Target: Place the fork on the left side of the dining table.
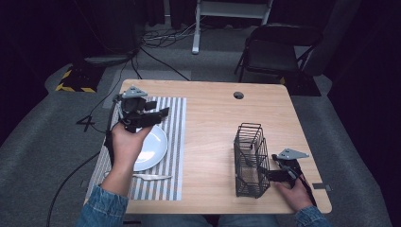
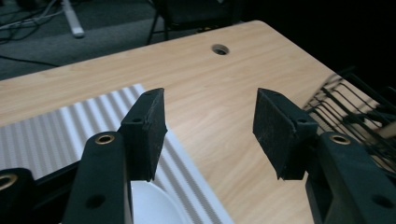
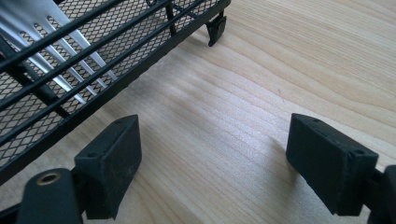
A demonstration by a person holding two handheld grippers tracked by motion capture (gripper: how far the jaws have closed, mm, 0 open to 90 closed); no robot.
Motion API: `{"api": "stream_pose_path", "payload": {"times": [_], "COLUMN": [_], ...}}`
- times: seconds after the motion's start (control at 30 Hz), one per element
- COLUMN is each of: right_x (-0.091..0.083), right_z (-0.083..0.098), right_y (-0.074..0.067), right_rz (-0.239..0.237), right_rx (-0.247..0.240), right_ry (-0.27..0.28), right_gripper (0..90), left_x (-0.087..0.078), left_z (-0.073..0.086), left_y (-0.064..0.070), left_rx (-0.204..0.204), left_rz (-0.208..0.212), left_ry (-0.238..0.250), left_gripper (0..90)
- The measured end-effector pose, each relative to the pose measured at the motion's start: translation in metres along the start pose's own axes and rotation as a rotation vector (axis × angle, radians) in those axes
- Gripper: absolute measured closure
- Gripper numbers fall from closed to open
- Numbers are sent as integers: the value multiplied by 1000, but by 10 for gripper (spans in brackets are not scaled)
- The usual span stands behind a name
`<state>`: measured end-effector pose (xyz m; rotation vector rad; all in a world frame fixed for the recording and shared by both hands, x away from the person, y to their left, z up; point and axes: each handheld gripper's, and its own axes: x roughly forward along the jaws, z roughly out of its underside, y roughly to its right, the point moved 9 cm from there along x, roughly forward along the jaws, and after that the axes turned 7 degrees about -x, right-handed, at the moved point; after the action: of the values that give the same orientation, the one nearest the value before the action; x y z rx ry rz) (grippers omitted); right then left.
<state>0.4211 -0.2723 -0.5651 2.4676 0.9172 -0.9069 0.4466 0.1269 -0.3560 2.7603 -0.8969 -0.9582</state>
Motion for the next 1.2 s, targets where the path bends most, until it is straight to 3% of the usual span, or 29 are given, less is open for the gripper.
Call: {"api": "stream_pose_path", "payload": {"times": [0.1,0.33,0.47,0.7,0.87,1.0,1.2], "right_x": [0,0,0,0,0,0,-1], "right_z": [0,0,0,0,0,0,0], "right_y": [0,0,0,0,0,0,0], "right_rz": [0,0,0,-1,-1,-3,-4], "right_rx": [0,0,0,0,0,0,-3], "right_ry": [0,0,0,0,0,1,1], "right_gripper": [182,182,182,183,182,183,183], "left_x": [4,5,5,20,33,42,66], "left_z": [7,26,37,54,79,91,114], "left_y": [18,53,65,70,73,75,82], "left_rx": [31,32,56,48,33,29,58], "left_rz": [21,137,162,170,182,184,185], "left_ry": [-8,-8,-39,-79,-123,-138,-176], "left_gripper": [435,426,420,404,405,405,404]}}
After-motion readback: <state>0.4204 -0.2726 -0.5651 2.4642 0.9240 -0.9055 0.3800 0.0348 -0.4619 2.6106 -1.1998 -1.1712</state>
